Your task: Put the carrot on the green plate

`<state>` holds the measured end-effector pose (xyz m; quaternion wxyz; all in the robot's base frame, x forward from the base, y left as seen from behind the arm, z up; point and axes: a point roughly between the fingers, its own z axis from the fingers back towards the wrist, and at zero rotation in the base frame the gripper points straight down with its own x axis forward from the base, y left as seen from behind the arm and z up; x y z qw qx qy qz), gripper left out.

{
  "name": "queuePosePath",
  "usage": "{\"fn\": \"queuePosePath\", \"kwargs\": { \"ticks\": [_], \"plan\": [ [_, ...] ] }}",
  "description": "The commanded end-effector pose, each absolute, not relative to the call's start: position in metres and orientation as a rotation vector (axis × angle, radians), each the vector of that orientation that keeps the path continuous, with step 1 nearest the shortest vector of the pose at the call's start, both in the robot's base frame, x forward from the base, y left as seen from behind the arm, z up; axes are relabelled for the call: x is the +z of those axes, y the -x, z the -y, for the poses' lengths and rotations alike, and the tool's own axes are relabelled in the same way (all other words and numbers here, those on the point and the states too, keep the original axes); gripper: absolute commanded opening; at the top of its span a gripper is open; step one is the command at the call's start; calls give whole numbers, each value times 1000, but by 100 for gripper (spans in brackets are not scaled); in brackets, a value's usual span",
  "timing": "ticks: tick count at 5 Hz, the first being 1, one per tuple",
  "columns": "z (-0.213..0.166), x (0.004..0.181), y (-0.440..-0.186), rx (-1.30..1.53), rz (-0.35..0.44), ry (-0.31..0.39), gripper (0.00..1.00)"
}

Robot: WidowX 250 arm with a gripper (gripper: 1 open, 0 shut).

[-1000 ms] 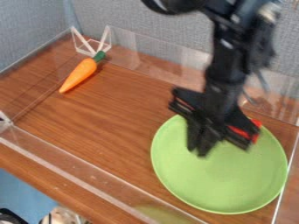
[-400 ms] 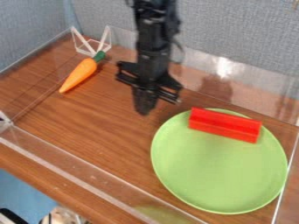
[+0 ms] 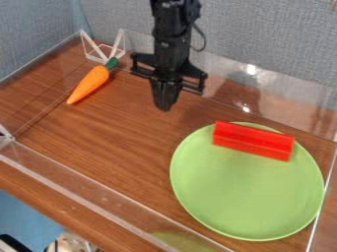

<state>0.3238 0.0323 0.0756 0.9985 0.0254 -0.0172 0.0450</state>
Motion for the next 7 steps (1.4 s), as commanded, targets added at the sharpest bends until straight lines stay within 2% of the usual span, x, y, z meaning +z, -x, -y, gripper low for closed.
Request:
{"fn": "queuePosePath", "kwargs": {
  "ticks": [1,3,5,7],
  "plan": [
    [-26,95,-331,90,74,-50,0],
    [-17,105,-331,103,56,-44,0],
    [-19,76,-321,-42,37,-33,0],
    [-32,84,-327,-51,39,-18,0]
  ]
}}
